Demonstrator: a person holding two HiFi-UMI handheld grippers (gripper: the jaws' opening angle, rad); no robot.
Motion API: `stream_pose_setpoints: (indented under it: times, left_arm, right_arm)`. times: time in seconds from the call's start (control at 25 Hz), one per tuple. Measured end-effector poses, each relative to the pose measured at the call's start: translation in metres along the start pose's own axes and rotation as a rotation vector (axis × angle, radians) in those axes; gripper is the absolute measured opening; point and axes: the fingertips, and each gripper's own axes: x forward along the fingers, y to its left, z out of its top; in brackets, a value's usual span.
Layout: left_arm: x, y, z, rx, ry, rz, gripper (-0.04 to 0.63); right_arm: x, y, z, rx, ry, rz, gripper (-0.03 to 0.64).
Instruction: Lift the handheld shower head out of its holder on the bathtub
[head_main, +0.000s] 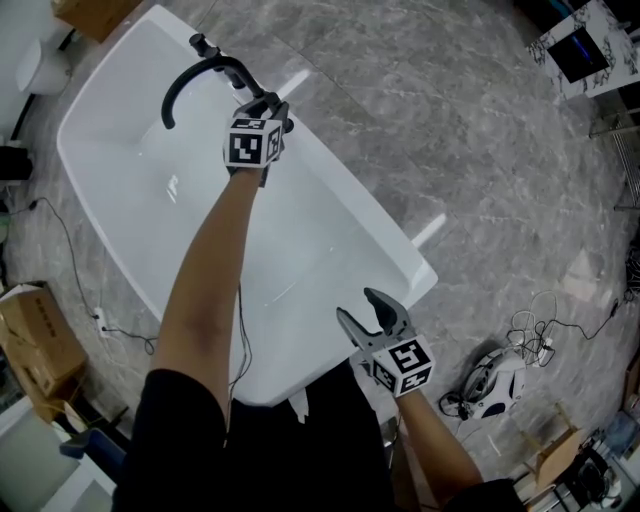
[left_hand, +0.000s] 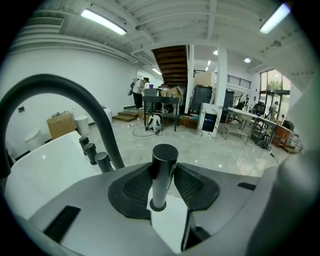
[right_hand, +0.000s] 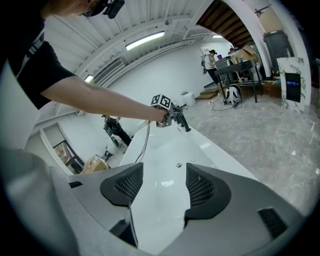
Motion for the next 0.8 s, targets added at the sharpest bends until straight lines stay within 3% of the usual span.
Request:
stream_pose_setpoints:
  times: [0.4,0.8]
  left_arm:
    - [-0.049,0.004,0.029,0.029,-0.048,0.014,0.126]
    - [-0.119,0.004,0.090,0.082,-0.111,0.005,0.126]
  right_arm:
    - [-0.006,0.030,0.021,-0.039,-0.045,0.006,0.252]
    - [-0.026,0.071,0.057,-0.057,-0.147,-0.042,0.252]
